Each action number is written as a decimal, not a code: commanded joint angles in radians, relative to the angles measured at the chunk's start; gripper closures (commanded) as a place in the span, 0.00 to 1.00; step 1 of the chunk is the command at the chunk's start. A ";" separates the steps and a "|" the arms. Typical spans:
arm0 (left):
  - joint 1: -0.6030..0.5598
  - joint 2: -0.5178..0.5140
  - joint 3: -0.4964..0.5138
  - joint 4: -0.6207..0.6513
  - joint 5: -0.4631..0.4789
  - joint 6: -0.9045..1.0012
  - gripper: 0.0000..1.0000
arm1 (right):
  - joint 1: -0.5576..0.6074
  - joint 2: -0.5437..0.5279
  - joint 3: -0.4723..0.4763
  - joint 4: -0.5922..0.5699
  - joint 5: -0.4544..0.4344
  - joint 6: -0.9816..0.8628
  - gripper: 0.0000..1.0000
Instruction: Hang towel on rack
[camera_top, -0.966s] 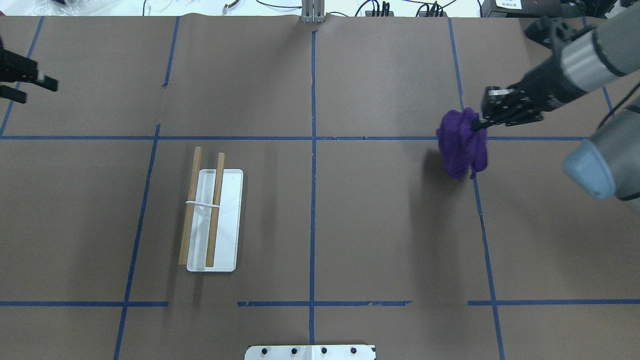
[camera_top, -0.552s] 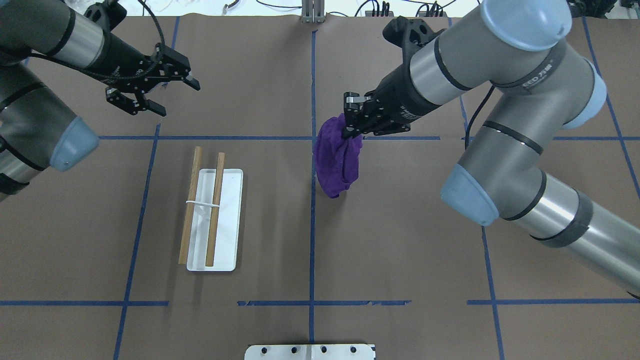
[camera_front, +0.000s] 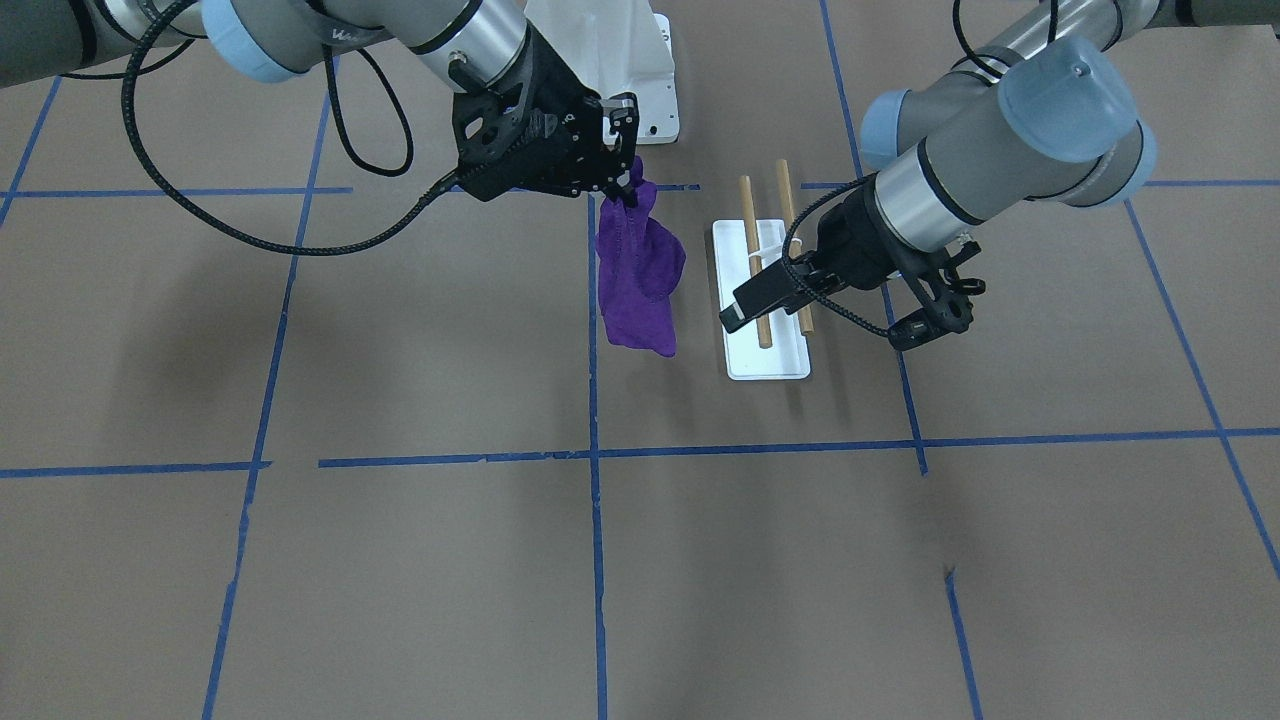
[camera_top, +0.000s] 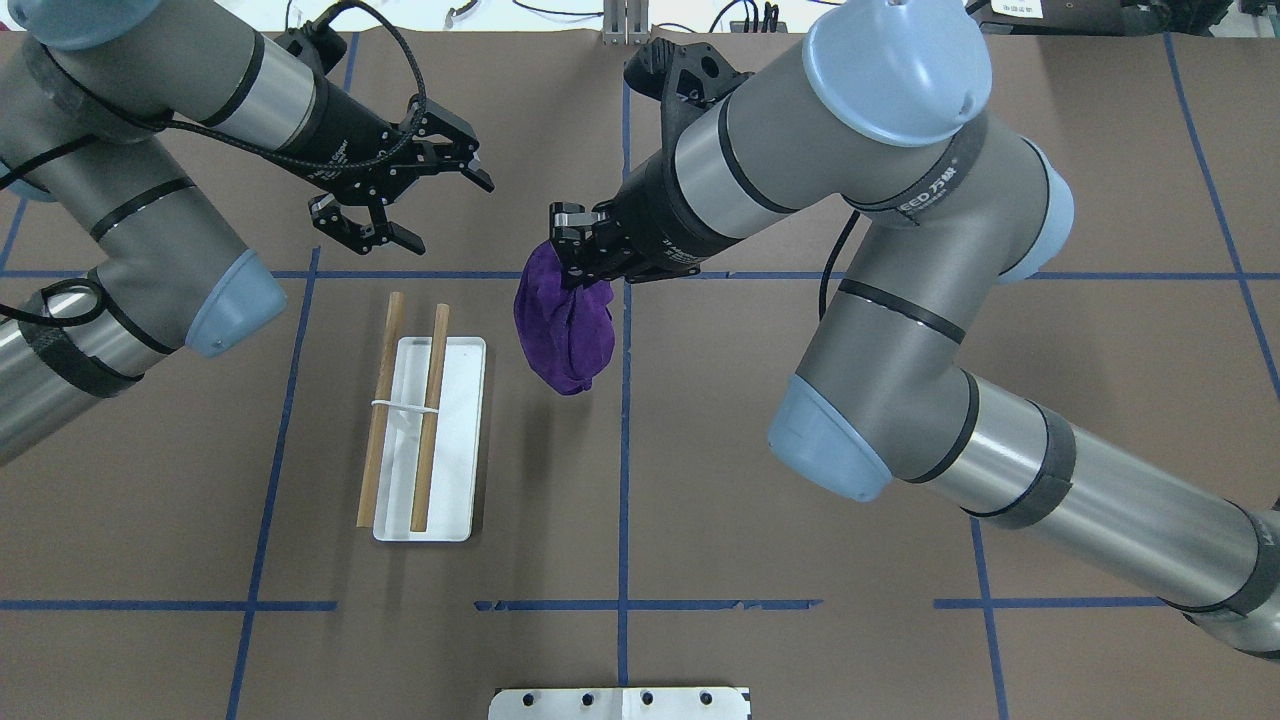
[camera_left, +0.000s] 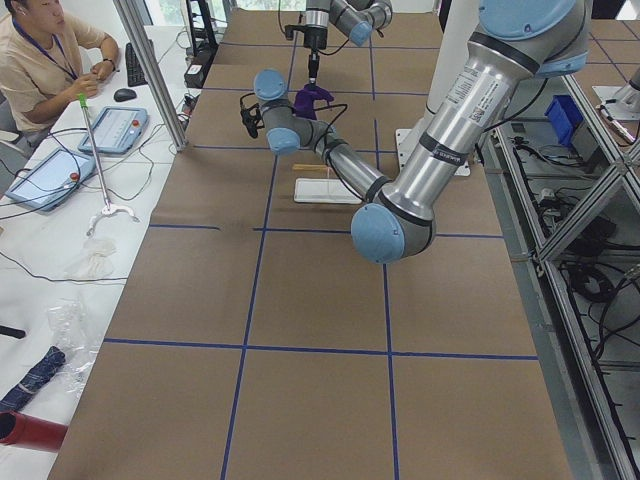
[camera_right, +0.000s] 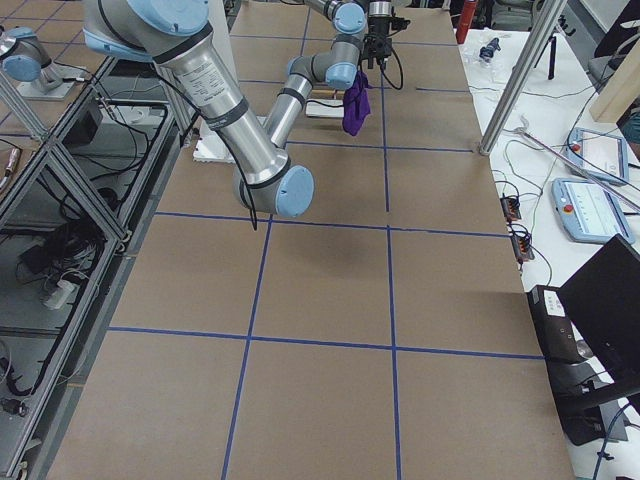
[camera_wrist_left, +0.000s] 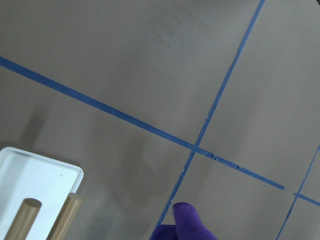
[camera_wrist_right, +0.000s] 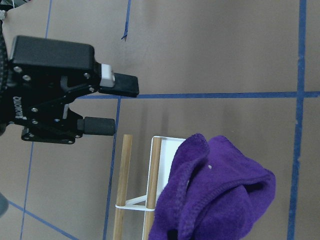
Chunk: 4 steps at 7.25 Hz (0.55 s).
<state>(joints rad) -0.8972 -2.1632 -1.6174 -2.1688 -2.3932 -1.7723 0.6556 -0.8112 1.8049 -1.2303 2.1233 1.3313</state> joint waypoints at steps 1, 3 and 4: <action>0.033 -0.036 0.002 0.001 0.000 -0.082 0.00 | -0.024 0.014 -0.006 0.000 -0.026 -0.023 1.00; 0.058 -0.059 0.005 0.001 0.003 -0.113 0.00 | -0.030 0.015 -0.004 0.000 -0.036 -0.085 1.00; 0.064 -0.061 0.005 0.003 0.003 -0.114 0.01 | -0.030 0.017 -0.005 0.000 -0.037 -0.116 1.00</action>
<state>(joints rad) -0.8448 -2.2190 -1.6130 -2.1672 -2.3907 -1.8794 0.6270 -0.7962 1.8001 -1.2302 2.0893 1.2532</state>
